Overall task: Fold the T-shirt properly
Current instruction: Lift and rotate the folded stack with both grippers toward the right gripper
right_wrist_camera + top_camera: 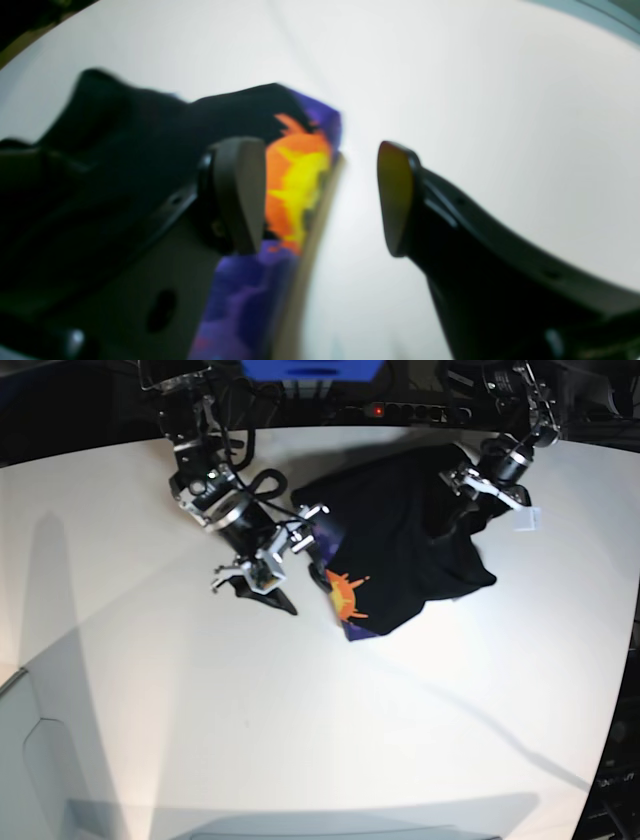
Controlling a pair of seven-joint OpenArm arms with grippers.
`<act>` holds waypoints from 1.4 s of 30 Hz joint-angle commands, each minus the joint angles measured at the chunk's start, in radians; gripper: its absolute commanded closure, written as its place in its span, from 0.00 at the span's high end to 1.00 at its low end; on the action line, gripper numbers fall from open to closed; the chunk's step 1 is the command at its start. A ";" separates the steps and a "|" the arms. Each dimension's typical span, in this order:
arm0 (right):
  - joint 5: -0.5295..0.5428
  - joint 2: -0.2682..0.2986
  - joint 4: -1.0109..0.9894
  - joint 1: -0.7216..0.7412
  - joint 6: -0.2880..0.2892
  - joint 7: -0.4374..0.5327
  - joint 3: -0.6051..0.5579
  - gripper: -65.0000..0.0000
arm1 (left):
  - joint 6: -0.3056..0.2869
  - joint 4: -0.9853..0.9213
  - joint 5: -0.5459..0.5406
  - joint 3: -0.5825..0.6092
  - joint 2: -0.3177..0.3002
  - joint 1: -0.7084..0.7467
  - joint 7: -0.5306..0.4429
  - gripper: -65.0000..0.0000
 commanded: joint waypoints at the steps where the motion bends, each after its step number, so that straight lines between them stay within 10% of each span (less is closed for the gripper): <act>1: 0.012 -0.005 0.016 0.021 0.003 0.033 0.003 0.55 | 0.010 -0.001 0.025 0.016 -0.002 0.006 0.037 0.82; 11: 0.013 -0.005 0.019 0.027 0.003 0.033 0.041 0.55 | 0.010 -0.078 0.025 0.026 -0.008 -0.066 0.045 0.00; 28: 0.013 -0.006 0.024 0.027 0.003 0.033 0.265 0.55 | 0.010 -0.102 0.338 0.583 -0.243 -0.397 0.045 0.00; 42: 0.013 -0.069 0.024 0.027 0.003 0.033 0.627 0.55 | 0.010 -0.317 0.759 1.255 -0.131 -0.862 0.031 0.00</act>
